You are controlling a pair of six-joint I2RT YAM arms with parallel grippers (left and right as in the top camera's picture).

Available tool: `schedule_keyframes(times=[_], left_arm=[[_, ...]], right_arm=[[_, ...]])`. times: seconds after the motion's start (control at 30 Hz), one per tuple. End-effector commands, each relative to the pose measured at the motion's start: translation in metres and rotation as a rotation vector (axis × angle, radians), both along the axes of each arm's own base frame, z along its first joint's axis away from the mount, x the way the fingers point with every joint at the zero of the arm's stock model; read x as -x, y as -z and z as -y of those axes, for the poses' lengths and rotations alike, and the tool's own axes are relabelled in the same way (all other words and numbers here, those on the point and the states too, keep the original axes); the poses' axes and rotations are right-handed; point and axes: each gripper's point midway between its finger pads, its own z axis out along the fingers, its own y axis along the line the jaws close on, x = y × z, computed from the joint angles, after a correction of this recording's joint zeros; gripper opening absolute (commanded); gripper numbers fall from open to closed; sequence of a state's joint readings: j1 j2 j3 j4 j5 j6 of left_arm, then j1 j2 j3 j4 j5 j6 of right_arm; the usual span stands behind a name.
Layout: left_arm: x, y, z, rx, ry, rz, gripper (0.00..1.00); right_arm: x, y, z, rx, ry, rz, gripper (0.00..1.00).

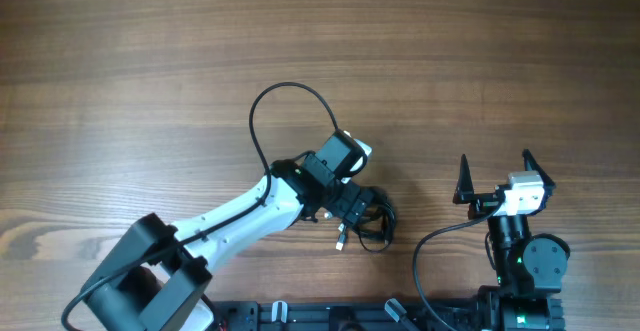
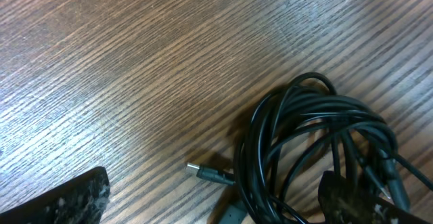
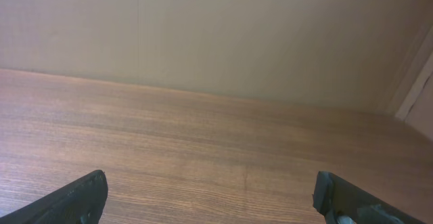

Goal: Untangle cables
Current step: 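Reach the left gripper toward the black cable bundle, then grasp the black cable bundle with the left gripper and lift it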

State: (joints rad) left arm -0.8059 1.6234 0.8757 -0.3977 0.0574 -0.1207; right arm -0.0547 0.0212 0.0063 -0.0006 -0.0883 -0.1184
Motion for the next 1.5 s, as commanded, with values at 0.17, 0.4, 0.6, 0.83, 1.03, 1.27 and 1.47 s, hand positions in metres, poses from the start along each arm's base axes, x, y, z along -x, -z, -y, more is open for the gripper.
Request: schedule_keyframes(times=[0.17, 0.4, 0.6, 0.83, 1.03, 1.27, 1.47], left_arm=[[0.003, 0.021, 0.007, -0.043, 0.056, -0.015, 0.68], [-0.005, 0.041, 0.001, -0.103, 0.035, -0.001, 0.38], [-0.033, 0.027, 0.005, -0.094, -0.017, 0.136, 0.04], [-0.102, -0.121, -0.003, 0.017, -0.207, 0.673, 0.04], [-0.103, -0.188, -0.002, 0.050, -0.109, 0.871, 0.04], [-0.099, -0.228, -0.007, 0.123, -0.130, 0.955, 0.04], [-0.097, -0.248, 0.002, 0.210, -0.120, 0.995, 0.04]], right_arm=[[0.000, -0.002, 0.000, 0.013, 0.004, 0.012, 1.00], [0.000, -0.002, 0.000, 0.013, 0.004, 0.012, 1.00], [0.000, -0.002, 0.000, 0.013, 0.004, 0.012, 1.00], [0.000, -0.002, 0.000, 0.013, 0.004, 0.012, 1.00], [0.000, -0.002, 0.000, 0.013, 0.004, 0.012, 1.00], [0.000, -0.002, 0.000, 0.013, 0.004, 0.012, 1.00], [0.000, -0.002, 0.001, 0.013, 0.007, 0.012, 1.00]])
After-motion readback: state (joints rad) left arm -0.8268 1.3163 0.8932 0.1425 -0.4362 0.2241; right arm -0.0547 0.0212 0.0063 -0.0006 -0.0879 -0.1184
